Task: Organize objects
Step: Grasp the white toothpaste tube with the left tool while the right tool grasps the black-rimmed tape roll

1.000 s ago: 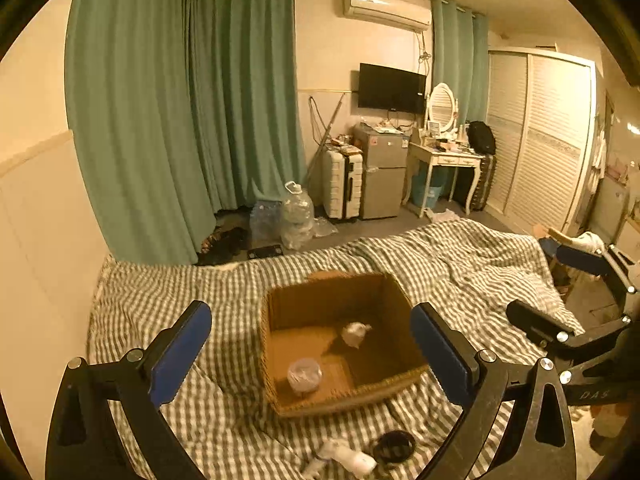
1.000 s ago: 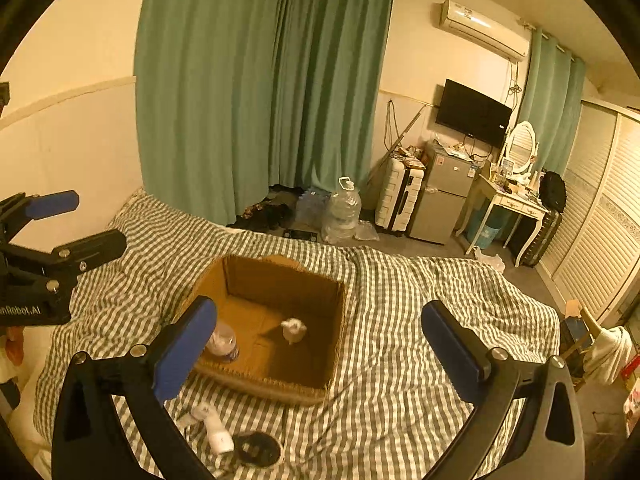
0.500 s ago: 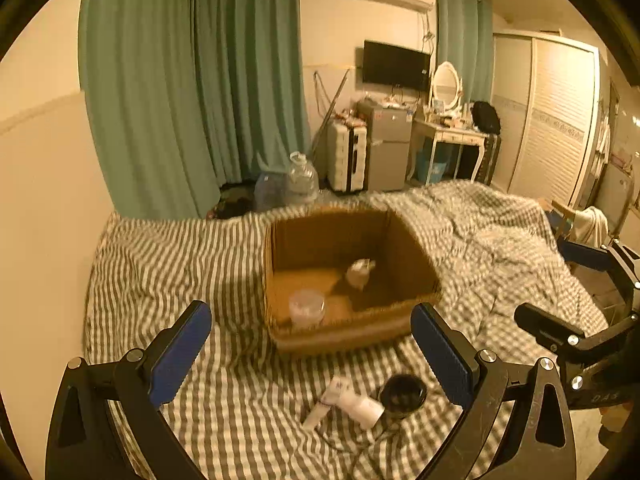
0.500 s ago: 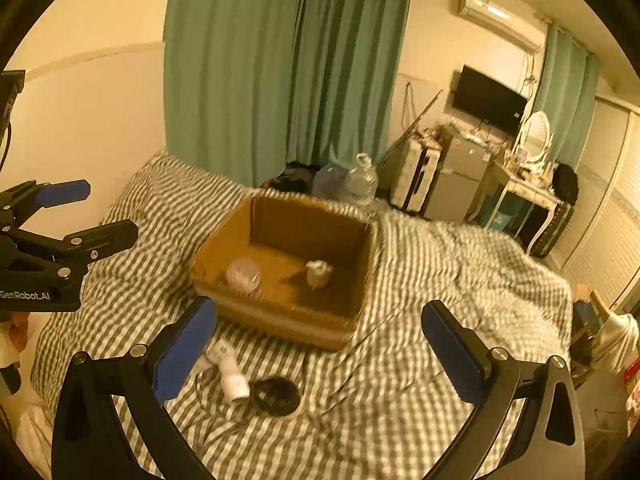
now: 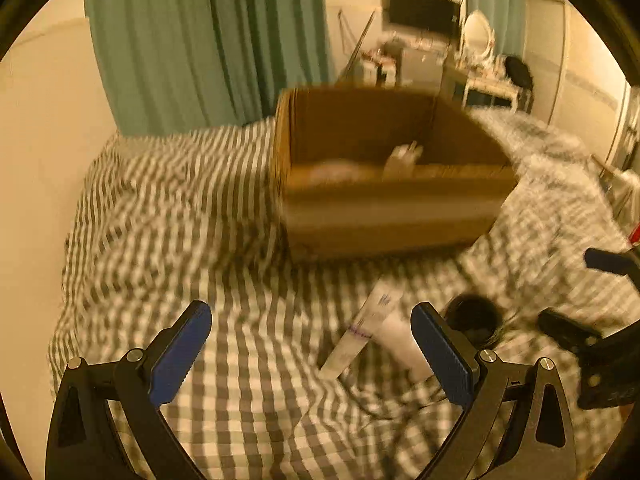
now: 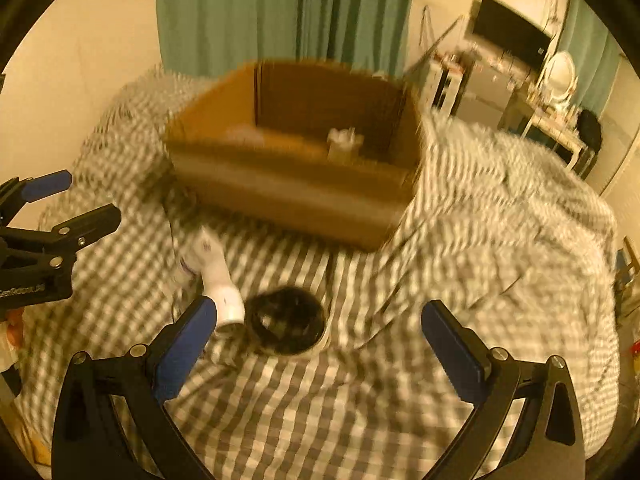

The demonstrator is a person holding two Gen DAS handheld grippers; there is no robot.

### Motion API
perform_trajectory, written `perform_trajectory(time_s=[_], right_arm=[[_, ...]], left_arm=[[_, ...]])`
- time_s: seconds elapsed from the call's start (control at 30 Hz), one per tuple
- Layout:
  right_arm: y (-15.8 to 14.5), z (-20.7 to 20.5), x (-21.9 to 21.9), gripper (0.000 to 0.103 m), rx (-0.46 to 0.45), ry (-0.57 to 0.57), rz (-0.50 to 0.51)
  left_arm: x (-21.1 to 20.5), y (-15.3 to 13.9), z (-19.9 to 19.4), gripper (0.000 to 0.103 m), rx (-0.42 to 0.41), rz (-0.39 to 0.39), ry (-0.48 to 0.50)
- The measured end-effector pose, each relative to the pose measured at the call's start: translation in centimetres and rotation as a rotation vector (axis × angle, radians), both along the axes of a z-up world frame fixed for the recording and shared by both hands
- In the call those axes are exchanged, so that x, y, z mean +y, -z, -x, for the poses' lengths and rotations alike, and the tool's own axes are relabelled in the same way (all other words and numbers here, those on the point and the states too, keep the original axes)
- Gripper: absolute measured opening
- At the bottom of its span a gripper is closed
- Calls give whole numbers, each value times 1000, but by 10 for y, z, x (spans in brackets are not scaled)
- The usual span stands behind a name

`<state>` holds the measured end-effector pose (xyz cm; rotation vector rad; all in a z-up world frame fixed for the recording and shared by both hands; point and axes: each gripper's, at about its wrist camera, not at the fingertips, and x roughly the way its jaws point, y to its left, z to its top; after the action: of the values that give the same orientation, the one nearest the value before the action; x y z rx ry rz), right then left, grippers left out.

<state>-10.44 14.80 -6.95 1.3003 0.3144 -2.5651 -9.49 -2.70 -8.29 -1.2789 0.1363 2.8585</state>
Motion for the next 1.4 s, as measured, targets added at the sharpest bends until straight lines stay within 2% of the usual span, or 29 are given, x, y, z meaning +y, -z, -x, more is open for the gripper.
perform_trajectory(time_s=[0.23,0.43,0.53,0.67,0.77,0.87,0.93,0.97,1.03,1.23,1.4], right_arm=[[53,15,3,102,-92,16,18],[62,20,-6,101,-107,-12,30],[64,18,-13,91,-105,-53,15],[75,24,-24,70,-142,-96,-2],[84,33,-26,66,-160,-93,-21],[84,37,-24,65,-159,-84,0],[83,38,-21,65,-162,-79,15],[83,38,-21,64,-160,-79,16],[82,35,-20,64,-147,-77,14],[70,28,-12,64,-115,-55,39],[56,19,-8,64,-83,-49,41]], left_arm=[[2,53,10,103,-107,6,16],[5,72,23,103,-169,3,23],[9,82,27,102,-202,10,41],[15,92,32,98,-233,9,68],[18,98,37,92,-261,-3,92],[21,106,44,80,-297,-8,104],[23,110,46,62,-313,-7,115],[25,111,47,57,-318,-7,123],[26,113,46,38,-323,-6,132],[21,107,37,25,-311,-31,125],[16,93,22,23,-277,-61,130]])
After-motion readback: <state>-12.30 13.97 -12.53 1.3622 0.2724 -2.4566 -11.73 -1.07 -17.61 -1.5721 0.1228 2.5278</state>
